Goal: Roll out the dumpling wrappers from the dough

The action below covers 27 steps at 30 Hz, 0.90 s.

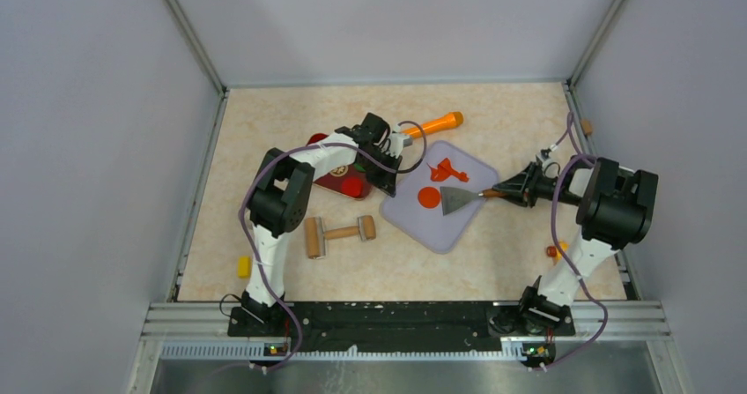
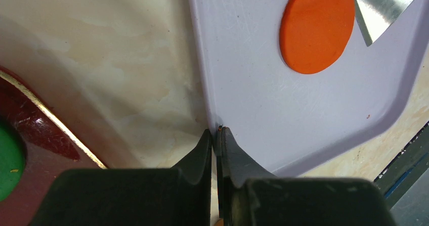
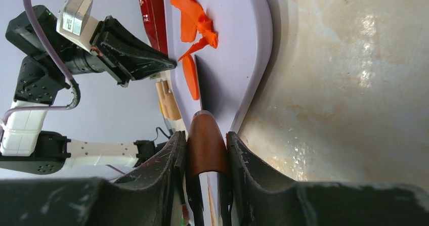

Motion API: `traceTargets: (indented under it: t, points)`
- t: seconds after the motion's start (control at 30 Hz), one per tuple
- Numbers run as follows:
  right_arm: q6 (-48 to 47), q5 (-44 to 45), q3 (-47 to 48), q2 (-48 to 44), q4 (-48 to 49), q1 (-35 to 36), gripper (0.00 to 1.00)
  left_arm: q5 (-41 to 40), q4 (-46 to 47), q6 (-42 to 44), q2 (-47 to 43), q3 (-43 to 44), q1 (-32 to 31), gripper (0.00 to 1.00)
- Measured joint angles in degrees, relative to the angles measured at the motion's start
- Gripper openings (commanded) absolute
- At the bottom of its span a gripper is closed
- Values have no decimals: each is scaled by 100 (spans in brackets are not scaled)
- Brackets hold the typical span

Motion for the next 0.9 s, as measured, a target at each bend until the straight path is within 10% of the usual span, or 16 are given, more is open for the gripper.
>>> traceTargets:
  t: [0.9]
  points:
    - [343, -166, 2, 229, 702, 479, 0, -63, -13, 0, 0, 11, -35, 4]
